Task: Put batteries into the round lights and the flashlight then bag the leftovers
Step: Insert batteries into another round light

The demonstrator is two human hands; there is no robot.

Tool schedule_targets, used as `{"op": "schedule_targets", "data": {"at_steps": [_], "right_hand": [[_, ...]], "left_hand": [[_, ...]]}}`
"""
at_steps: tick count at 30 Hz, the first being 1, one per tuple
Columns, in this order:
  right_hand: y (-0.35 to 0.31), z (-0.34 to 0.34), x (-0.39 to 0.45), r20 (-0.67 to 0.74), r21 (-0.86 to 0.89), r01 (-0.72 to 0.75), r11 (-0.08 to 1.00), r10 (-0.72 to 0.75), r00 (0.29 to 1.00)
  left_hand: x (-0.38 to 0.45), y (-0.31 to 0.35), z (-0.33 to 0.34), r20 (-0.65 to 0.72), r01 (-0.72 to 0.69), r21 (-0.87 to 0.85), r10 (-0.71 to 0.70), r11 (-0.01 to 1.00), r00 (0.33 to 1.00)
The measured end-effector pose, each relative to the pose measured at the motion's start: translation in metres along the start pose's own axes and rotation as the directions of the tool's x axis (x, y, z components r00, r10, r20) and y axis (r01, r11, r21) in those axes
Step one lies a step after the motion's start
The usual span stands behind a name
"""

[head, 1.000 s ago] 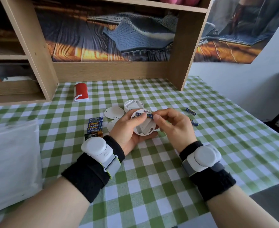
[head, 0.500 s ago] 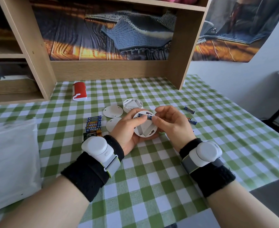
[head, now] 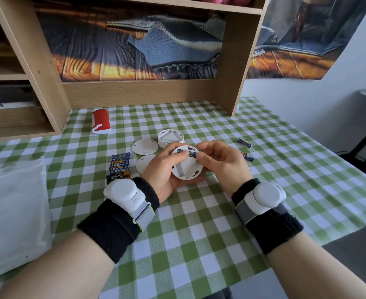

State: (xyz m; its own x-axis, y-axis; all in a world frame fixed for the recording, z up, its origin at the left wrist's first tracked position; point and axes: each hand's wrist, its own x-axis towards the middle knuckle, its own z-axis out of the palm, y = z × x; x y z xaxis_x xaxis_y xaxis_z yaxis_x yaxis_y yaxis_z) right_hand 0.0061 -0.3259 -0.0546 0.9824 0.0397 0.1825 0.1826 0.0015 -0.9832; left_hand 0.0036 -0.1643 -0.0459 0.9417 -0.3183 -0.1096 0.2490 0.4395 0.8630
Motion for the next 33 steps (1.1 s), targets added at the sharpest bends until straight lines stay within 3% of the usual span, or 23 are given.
{"op": "schedule_targets", "data": {"at_steps": [6,22,27,30,33], "right_hand": [[-0.001,0.001,-0.001,0.049,0.117,-0.069,0.991,0.063,0.997],[0.001,0.001,0.001,-0.001,-0.005,-0.040,0.999,0.040,0.999],[-0.002,0.005,-0.001,0.014,0.046,-0.101,0.994,0.100,0.995],[-0.009,0.000,-0.001,-0.102,0.081,-0.095,0.992,0.103,0.989],[-0.021,-0.018,-0.002,-0.295,-0.082,-0.082,0.993,0.054,0.954]], "left_hand": [[-0.001,0.002,-0.001,0.004,0.024,-0.053,-0.024,0.998,1.000],[0.002,-0.002,0.000,0.058,-0.009,0.042,0.006,0.999,0.998],[0.002,-0.002,-0.001,0.040,0.014,-0.014,-0.014,1.000,0.999],[0.001,-0.002,-0.002,0.033,0.008,-0.045,-0.006,0.999,0.999],[0.002,-0.002,-0.001,0.017,0.006,-0.060,-0.005,0.998,1.000]]}}
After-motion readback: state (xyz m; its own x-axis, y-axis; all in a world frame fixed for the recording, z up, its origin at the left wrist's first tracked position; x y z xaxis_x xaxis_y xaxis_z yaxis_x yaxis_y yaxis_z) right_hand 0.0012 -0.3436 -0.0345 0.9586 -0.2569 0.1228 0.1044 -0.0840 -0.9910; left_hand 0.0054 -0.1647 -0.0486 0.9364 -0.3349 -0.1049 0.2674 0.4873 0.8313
